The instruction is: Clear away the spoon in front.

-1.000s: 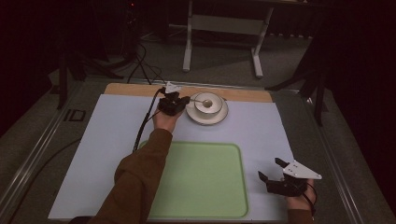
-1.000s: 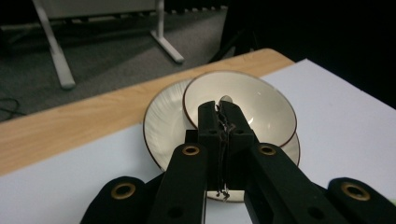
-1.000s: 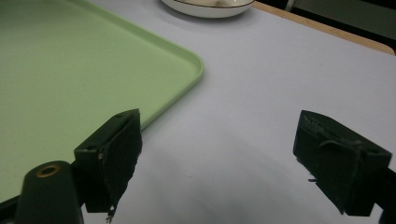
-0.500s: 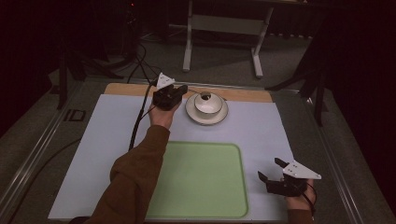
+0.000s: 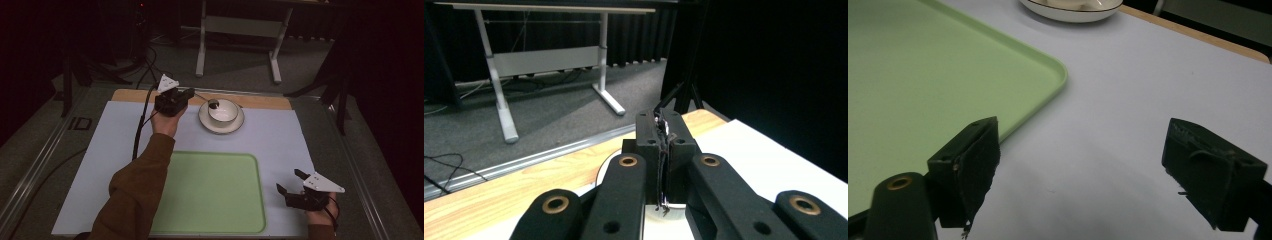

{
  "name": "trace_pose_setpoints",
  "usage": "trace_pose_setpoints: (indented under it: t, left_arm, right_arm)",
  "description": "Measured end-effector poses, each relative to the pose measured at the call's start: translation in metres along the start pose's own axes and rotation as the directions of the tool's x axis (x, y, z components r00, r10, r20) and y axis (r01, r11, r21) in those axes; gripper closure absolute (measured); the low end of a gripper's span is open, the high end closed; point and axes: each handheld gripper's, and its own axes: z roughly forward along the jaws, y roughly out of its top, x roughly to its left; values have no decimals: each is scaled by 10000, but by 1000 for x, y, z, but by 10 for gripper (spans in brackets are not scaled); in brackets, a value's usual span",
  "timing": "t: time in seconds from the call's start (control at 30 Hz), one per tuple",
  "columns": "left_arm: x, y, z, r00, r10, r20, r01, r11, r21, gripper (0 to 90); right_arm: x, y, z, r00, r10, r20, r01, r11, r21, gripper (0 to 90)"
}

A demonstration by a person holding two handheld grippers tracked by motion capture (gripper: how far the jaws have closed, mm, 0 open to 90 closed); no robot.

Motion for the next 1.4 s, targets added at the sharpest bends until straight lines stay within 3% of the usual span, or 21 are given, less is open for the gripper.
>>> trace_pose_setpoints:
  t: [0.47, 0.83, 1.03, 1.1, 1.13, 1.17, 1.3, 1.4]
  left_arm:
    - [5, 10, -36, 9984, 555, 80, -558, 9979, 334, 881]
    - [10, 7, -63, 9958, 919, 64, -921, 9926, 789, 881]
    - [11, 3, -79, 9910, 1319, 223, -1336, 9834, 1224, 881]
    - [11, 3, -79, 9910, 1319, 223, -1336, 9834, 1224, 881]
    - [9, 2, -87, 9868, 1576, 382, -1616, 9754, 1502, 880]
    - [8, 1, -89, 9855, 1646, 422, -1693, 9727, 1587, 881]
    - [5, 0, -97, 9800, 1899, 594, -1977, 9634, 1811, 881]
    - [5, -1, -101, 9803, 1868, 644, -1959, 9614, 1931, 881]
  right_arm:
    - [0, 0, -1, 10000, -24, 36, 25, 10000, -85, 153]
    - [1, 1, -1, 10000, -37, 34, 38, 9999, -98, 153]
    - [1, 1, -1, 10000, -48, 36, 48, 9999, -95, 153]
    - [1, 1, -1, 10000, -44, 43, 44, 9999, -110, 153]
    - [1, 1, -1, 10000, -37, 44, 38, 9999, -101, 153]
    - [1, 1, -1, 10000, -31, 50, 31, 9999, -96, 153]
    - [1, 1, -1, 10000, -55, 35, 55, 9999, -105, 153]
    - [1, 1, -1, 10000, -60, 39, 60, 9999, -105, 153]
